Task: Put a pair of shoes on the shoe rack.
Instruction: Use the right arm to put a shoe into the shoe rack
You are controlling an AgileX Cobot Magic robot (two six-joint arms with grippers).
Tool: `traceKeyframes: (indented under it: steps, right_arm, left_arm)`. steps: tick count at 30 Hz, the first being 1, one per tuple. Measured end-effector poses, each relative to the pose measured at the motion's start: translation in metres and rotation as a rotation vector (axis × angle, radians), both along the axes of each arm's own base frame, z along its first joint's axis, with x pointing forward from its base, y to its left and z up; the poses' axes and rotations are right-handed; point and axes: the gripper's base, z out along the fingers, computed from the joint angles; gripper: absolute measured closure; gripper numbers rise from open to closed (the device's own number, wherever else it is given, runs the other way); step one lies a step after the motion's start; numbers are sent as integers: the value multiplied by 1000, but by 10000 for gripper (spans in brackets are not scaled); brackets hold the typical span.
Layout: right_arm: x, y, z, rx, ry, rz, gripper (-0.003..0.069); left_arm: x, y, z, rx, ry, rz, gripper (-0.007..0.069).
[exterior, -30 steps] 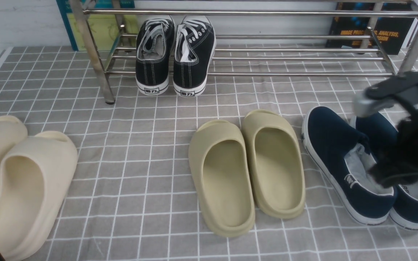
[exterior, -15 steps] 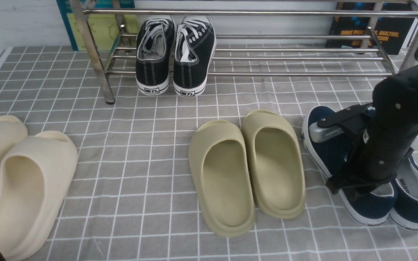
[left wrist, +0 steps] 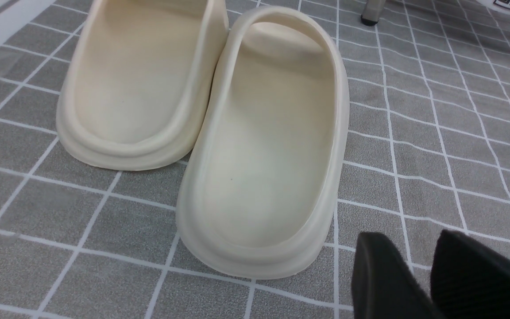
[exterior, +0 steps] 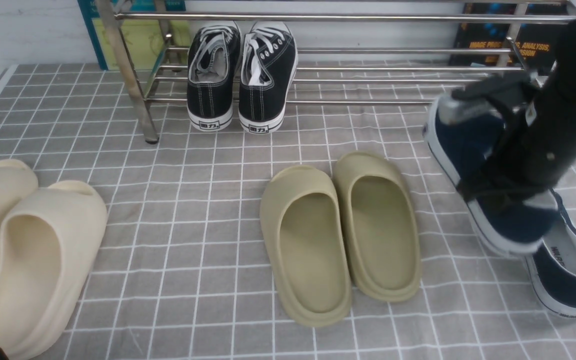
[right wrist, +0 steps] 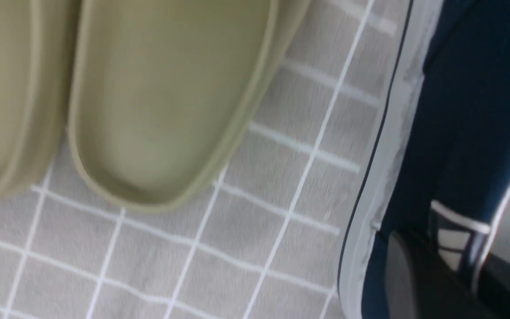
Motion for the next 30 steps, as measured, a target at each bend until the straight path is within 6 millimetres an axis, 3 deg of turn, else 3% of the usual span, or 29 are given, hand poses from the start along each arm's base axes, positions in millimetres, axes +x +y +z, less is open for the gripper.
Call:
traceKeyframes:
  steps: [7,14,22,30]
  right_arm:
    - [31,11,9,5,-42,9,609]
    - [72,21,-2,-23,-61,8,609]
    - [127,14,-11,-17,-97,-48,609]
    - [155,15,-14,-38,-157,29,609]
  left_arm:
    - [0,0,0,0,0,0,423]
    - [0,0,0,0,0,0,417]
    - [0,0,0,0,0,0,407]
    - [0,0,0,0,0,0,407]
